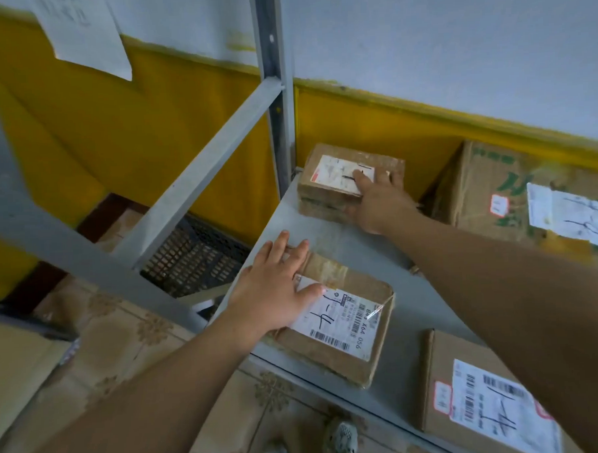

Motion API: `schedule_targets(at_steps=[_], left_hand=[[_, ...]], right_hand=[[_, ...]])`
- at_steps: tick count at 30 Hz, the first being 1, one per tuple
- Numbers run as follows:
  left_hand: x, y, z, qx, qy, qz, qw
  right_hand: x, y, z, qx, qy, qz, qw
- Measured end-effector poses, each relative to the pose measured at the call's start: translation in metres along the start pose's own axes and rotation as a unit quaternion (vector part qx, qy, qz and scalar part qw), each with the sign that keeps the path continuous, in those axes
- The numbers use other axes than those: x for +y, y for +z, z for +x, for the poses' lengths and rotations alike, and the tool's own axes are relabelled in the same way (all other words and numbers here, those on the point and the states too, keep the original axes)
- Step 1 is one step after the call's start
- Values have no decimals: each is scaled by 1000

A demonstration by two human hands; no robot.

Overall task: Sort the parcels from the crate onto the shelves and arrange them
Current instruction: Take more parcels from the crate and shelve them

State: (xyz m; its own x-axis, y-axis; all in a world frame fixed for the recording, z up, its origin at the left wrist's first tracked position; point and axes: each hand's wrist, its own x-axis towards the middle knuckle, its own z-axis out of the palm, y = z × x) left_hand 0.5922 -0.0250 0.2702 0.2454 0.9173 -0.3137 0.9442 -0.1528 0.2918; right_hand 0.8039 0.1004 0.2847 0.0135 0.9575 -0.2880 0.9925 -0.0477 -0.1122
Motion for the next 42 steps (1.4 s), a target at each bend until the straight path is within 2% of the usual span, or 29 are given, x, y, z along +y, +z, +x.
schedule_targets(at_steps=[7, 11, 14, 22, 29, 35, 42], left_hand=[[6, -6, -1, -23, -9, -26, 999], [3, -15, -1, -41, -1, -26, 999], [6, -25, -1, -48, 17, 19, 998], [43, -37, -14, 8, 112, 73, 991], [50, -44, -73, 5, 105, 81, 991], [66, -32, -116, -2, 65, 65, 996], [112, -13, -134, -13, 88, 18, 996]], right_hand=[[1, -7, -9, -37, 6, 10, 999], [3, -24, -41, -1, 4, 20, 1000], [11, -32, -83, 24, 4, 42, 999], [24, -42, -194, 66, 67, 31, 995], [49, -32, -259, 68, 108, 30, 991], [68, -27, -296, 66, 88, 43, 993], [96, -17, -315, 64, 83, 39, 994]])
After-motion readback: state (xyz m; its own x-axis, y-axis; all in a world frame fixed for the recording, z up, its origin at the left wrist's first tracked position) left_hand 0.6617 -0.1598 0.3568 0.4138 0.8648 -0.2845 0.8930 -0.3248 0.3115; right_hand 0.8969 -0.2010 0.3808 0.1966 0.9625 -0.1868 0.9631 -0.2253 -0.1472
